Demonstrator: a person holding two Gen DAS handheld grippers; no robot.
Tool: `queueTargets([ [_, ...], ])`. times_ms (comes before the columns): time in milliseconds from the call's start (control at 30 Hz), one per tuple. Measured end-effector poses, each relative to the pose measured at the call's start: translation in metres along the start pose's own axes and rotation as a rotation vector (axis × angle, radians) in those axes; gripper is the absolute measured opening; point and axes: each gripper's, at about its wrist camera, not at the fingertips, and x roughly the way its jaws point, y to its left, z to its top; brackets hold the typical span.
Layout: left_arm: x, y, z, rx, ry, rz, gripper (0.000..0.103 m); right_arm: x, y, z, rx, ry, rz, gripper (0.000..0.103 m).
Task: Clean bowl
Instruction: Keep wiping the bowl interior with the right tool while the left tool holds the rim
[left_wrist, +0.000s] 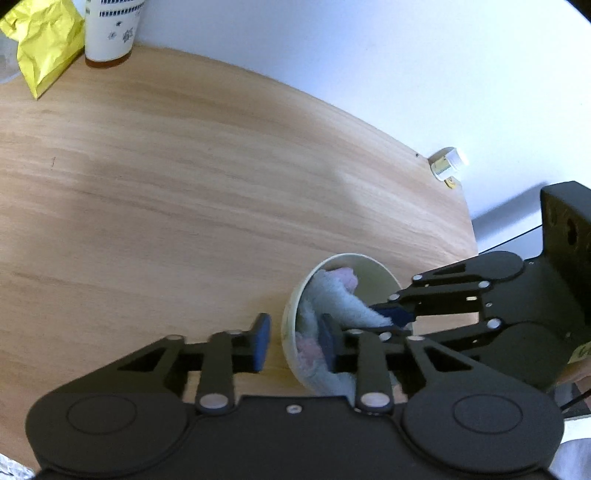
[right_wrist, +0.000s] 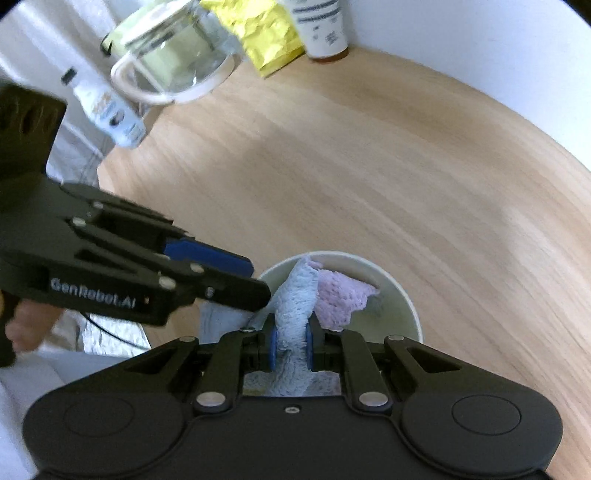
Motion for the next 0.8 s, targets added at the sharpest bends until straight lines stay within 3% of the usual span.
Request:
queueTargets([
  [267, 0.008, -0.003, -0.001, 0.019, 0.007, 0.017, 0.013, 0.034, 0.011, 0.002, -0.078, 0.042, -0.039, 0.015],
  [500, 0.015, -0.005, -0.001, 0.046, 0.037, 0.041, 0.012, 0.048, 0.024, 0.000, -0.160, 0.109, -0.162, 0.015],
  [633, 0.019, -0.007, 0.000, 0.080, 0.049, 0.057, 0.012, 0.043, 0.031, -0.007, -0.206, 0.132, -0.243, 0.015],
  [800, 0.025, -0.014, 0.000, 0.122, 0.065, 0.086, 0.014, 0.017, 0.040, -0.011, -0.221, 0.122, -0.248, 0.016],
])
